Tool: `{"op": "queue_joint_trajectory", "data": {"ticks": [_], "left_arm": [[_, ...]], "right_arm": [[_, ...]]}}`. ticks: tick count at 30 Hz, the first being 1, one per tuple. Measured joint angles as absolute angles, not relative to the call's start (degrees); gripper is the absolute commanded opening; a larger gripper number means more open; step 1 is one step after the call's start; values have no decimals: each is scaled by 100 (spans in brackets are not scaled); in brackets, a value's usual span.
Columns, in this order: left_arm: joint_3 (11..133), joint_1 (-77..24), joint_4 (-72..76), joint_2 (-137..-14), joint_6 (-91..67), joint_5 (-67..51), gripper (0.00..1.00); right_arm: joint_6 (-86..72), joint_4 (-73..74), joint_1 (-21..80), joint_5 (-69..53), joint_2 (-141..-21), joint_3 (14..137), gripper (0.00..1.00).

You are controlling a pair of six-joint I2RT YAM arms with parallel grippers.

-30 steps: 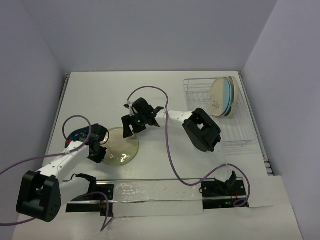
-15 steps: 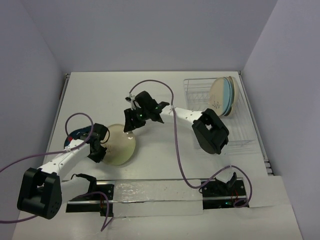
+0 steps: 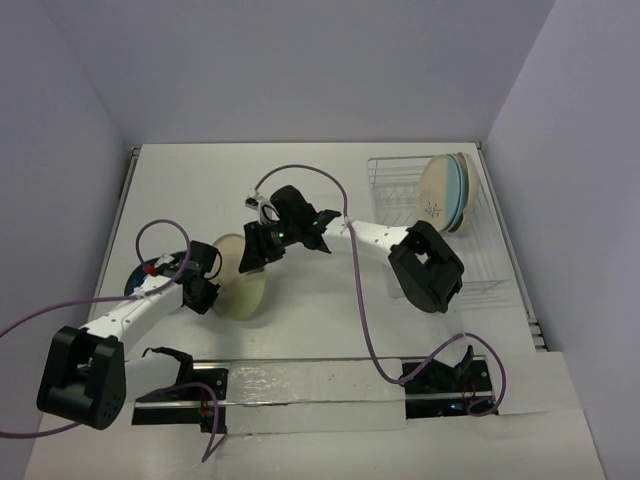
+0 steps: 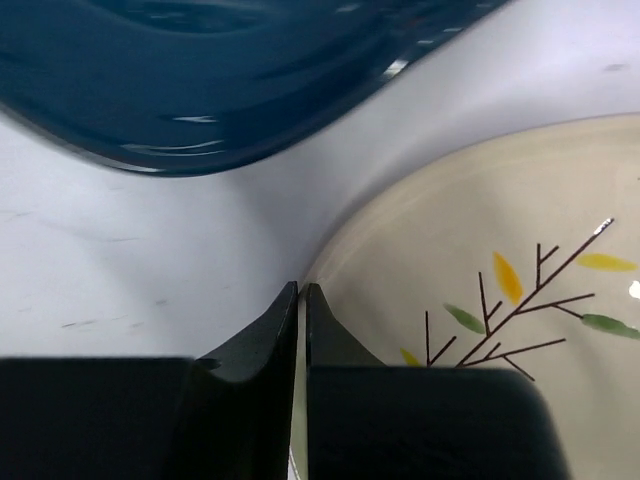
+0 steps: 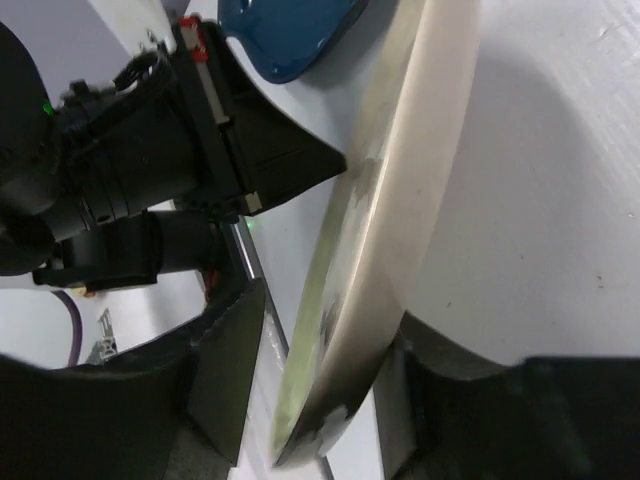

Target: Load the plates into the dish rack

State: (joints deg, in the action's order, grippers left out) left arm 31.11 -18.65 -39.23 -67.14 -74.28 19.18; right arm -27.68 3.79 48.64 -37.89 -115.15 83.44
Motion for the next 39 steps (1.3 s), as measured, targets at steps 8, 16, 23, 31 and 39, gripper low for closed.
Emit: {"op": "queue_joint_trajectory", "data": {"ticks": [8,16,23,31,39], "left_arm": [[3041,-1874,-3625,-6579,-7421,1813,6],[2999,-1984,-3571,-5446,-7323,1845,99],[3493,-2016,-3251,-4320,-7081,2280,99],[3727,-2016,-2995,-4593,-6762,2758,99],[4233,-2018,-2831,-5418,-6380,3119,99]], "right_arm": [[-2758,357,4924,-3150,-11525,8235,0],[-2317,605,4919,-2386,-11067,8101,0],[-1408,1458,4188,-1671,-10259,8629,0],[-571,1867,2451,-736,-9401,9847,0],[419,2535,1101,398,-9165,10230,0]]}}
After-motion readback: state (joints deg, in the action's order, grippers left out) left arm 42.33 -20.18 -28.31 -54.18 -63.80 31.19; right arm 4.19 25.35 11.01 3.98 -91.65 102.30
